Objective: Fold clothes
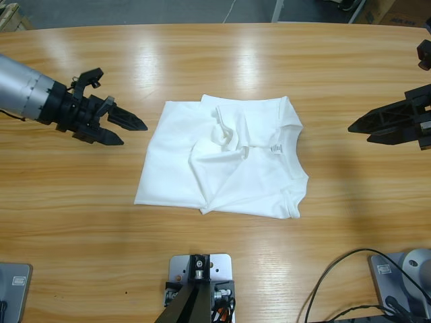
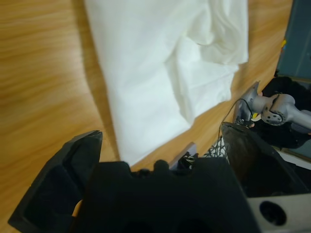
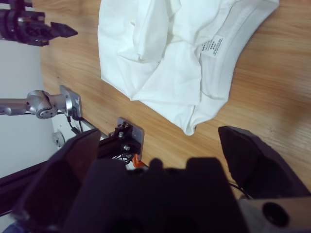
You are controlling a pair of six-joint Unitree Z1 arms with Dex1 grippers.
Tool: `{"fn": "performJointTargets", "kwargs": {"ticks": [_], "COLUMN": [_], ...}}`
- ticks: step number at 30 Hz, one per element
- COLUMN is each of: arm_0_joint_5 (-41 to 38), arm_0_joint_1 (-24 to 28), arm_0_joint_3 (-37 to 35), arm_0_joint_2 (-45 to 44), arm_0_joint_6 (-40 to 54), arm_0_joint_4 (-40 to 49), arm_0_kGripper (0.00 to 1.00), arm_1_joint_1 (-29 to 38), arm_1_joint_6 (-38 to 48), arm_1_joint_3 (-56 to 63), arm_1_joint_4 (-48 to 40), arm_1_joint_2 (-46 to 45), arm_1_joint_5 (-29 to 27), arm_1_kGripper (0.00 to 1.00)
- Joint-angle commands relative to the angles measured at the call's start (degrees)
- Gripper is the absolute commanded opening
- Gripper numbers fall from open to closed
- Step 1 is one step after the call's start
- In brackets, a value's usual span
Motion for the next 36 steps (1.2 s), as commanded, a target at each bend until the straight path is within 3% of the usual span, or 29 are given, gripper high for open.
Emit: {"fn": "performJointTargets", "kwargs": {"ticks": [1, 15, 25, 26, 30, 32, 33, 36], "arm_0_joint_5": [-1.8, -2.2, -1.9, -1.8, -1.6, -1.5, -1.5, -1.5], "arm_0_joint_1": [0.0, -5.7, -5.5, -5.3, -4.5, -4.4, -4.4, -4.4], "arm_0_joint_3": [0.8, -8.2, -4.9, -4.5, -4.2, -4.3, -4.3, -4.8], "arm_0_joint_2": [8.7, 15.5, 16.7, 16.6, 16.1, 15.8, 15.6, 15.6], "arm_0_joint_6": [2.3, 0.6, 1.1, 1.3, 1.5, 1.5, 1.6, 2.0], "arm_0_joint_4": [-0.8, -0.8, -0.6, -0.5, -0.5, -0.5, -0.6, -0.7], "arm_0_kGripper": [0.936, 0.897, 0.860, 0.829, 0.405, 0.101, 0.000, 0.000], "arm_1_joint_1": [0.7, 0.8, 0.8, 0.8, 0.9, 0.9, 0.9, 0.9], "arm_1_joint_6": [-0.7, -0.7, -0.8, -0.8, -0.8, -0.8, -0.8, -0.8], "arm_1_joint_3": [1.7, 1.3, 1.0, 1.1, 1.1, 1.1, 1.1, 1.1], "arm_1_joint_4": [0.7, 0.7, 0.7, 0.7, 0.8, 0.8, 0.8, 0.9], "arm_1_joint_2": [0.3, 1.6, 1.9, 1.9, 1.7, 1.6, 1.6, 1.5], "arm_1_joint_5": [-0.3, -0.6, -0.6, -0.6, -0.6, -0.6, -0.6, -0.6], "arm_1_kGripper": [0.982, 0.982, 0.982, 0.982, 0.982, 0.982, 0.982, 0.982]}}
